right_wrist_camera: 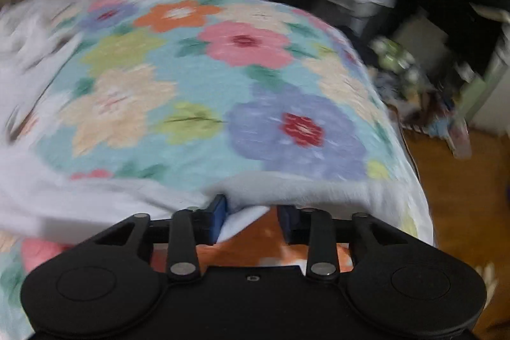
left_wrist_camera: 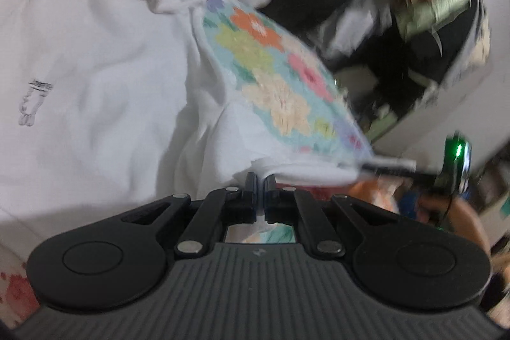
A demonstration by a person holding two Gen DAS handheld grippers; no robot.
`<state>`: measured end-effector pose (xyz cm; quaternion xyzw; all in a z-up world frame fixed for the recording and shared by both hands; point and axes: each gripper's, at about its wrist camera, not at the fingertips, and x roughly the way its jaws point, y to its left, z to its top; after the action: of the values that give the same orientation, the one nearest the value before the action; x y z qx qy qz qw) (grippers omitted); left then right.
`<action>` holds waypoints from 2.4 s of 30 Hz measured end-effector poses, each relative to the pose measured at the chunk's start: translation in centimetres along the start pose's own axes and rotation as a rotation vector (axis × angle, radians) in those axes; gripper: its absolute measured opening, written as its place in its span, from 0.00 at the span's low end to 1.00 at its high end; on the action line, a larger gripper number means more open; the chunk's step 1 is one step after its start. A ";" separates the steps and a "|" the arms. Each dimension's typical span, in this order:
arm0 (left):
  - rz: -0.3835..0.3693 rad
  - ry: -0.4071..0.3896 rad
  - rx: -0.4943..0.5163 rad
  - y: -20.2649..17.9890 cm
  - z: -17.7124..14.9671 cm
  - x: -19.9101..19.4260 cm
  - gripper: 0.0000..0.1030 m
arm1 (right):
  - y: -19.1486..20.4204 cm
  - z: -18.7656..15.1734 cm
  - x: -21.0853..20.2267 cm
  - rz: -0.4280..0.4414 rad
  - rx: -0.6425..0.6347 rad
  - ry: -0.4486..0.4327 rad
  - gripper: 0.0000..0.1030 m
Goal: Fold clothes
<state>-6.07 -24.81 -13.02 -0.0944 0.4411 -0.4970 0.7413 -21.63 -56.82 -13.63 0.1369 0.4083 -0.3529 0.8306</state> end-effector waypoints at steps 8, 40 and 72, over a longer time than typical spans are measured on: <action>0.072 0.067 0.114 -0.8 -2.0 0.9 0.03 | -6.1 -2.2 -2.1 -0.103 0.336 -0.276 0.45; -0.043 0.113 0.191 -3.6 -2.2 3.1 0.04 | -10.0 -6.6 -1.2 -0.014 0.566 -0.224 0.22; 0.045 0.232 0.218 -1.2 -2.2 5.3 0.05 | -6.9 -8.2 1.9 0.146 0.669 -0.301 0.19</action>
<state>-7.94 -29.12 -16.61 0.0543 0.4692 -0.5326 0.7023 -30.39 -58.40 -19.86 0.3760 0.1329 -0.4229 0.8137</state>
